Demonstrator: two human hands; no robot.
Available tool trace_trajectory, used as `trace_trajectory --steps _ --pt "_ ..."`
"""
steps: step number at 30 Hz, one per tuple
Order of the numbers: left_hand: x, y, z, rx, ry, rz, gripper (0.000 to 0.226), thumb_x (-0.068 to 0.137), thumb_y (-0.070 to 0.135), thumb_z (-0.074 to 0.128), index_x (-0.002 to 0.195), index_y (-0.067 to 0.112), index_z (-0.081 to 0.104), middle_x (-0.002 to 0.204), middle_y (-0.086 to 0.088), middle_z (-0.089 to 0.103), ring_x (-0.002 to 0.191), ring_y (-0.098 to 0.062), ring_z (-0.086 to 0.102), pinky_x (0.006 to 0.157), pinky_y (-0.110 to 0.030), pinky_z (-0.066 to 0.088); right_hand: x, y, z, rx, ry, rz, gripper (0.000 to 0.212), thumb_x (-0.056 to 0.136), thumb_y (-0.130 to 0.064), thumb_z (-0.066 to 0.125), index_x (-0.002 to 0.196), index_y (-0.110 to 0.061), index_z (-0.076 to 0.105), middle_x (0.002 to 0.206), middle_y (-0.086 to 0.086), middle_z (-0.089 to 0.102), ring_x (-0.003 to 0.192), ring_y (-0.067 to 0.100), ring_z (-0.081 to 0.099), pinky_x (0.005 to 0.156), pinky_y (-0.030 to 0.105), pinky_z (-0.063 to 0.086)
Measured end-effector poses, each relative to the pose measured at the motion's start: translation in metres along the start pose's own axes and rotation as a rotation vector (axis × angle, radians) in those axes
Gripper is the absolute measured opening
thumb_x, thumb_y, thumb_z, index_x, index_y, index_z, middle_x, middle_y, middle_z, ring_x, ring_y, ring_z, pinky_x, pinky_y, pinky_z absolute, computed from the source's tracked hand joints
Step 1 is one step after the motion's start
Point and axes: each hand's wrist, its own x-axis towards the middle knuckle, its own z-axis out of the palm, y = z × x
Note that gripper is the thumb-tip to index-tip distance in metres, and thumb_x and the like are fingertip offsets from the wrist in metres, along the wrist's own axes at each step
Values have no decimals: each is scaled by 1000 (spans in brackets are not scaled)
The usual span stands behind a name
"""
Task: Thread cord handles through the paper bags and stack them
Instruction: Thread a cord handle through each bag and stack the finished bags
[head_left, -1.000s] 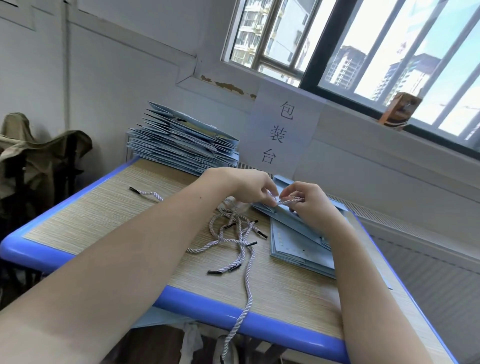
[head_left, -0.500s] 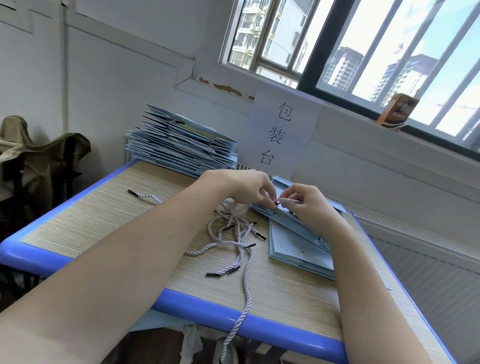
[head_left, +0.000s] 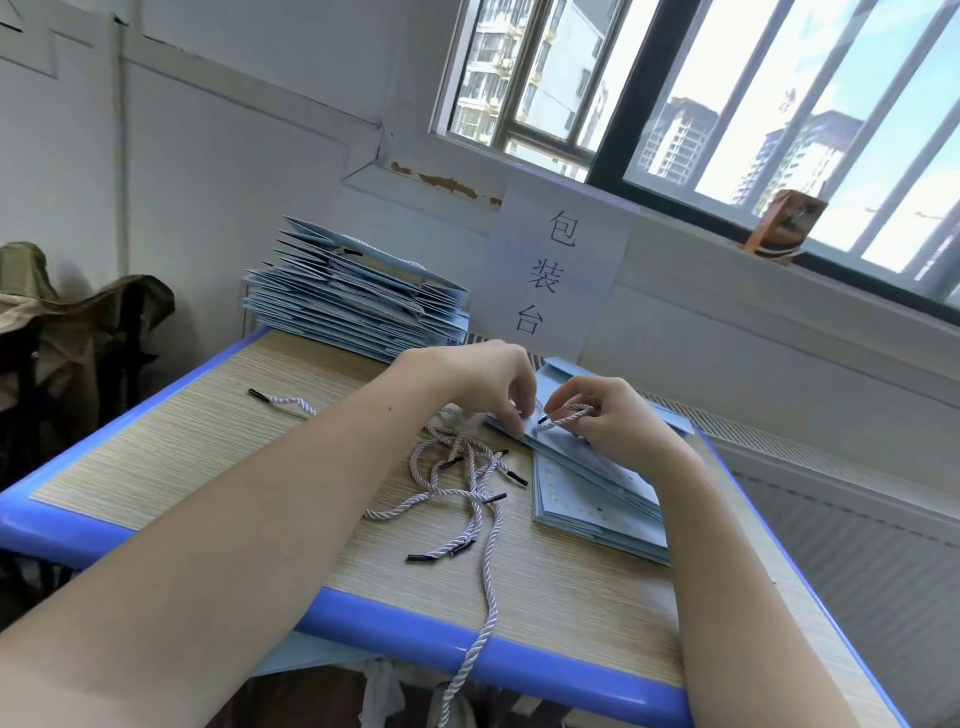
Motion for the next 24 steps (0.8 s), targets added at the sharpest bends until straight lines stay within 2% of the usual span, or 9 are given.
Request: trace_trajectory --steps 4,7,10,13,15,16,18,21,24 --pt "-2 2 -1 -12 6 11 34 74 30 87 102 16 76 112 4 68 109 -13 63 99 -40 52 0 0 1 -68 14 -16 20 93 -1 59 88 -18 70 67 -10 59 58 4 48 64 22 40" --pt "-3 6 1 14 6 8 46 69 47 86 103 18 74 110 6 68 106 -12 63 96 -38 54 2 2 1 -55 33 -5 17 93 -4 61 89 -18 70 73 -4 62 60 7 49 64 23 40" --pt "0 9 7 101 34 13 50 70 63 78 96 20 75 95 4 71 91 -15 66 84 -42 57 5 5 1 -29 60 24 16 93 -7 61 88 -20 69 72 -5 60 57 5 47 61 22 38" --pt "2 9 8 109 65 32 34 89 48 68 91 15 74 85 0 70 78 -19 64 75 -39 55 7 7 1 -8 87 47 10 95 -13 62 90 -19 68 71 -3 56 62 12 48 63 26 42" --pt "3 9 8 81 109 35 36 99 37 57 79 9 67 67 -3 61 58 -23 49 61 -34 43 7 8 0 -1 88 43 10 95 -15 61 89 -18 68 72 -1 55 65 15 48 66 29 44" --pt "3 9 9 77 137 28 37 100 34 55 74 8 63 61 -4 55 54 -22 42 58 -33 37 6 8 0 -3 79 42 11 95 -14 61 88 -18 68 73 -1 56 67 16 49 67 30 45" --pt "5 7 11 94 196 15 39 99 30 54 65 10 56 57 -4 50 54 -22 40 58 -33 36 4 6 0 -17 44 40 12 94 -13 61 86 -19 69 74 -1 57 68 16 51 68 31 46" --pt "9 5 16 104 303 -9 35 97 31 56 68 13 63 60 -1 54 63 -27 54 61 -34 42 1 2 1 -38 -6 2 16 93 -12 62 82 -22 68 70 -4 56 65 15 52 67 27 46" --pt "17 3 19 76 422 -39 37 96 37 61 63 19 59 60 1 53 66 -27 56 61 -29 36 2 3 4 -69 -11 -39 17 95 -14 61 83 -23 68 67 -4 52 61 14 48 63 24 42"
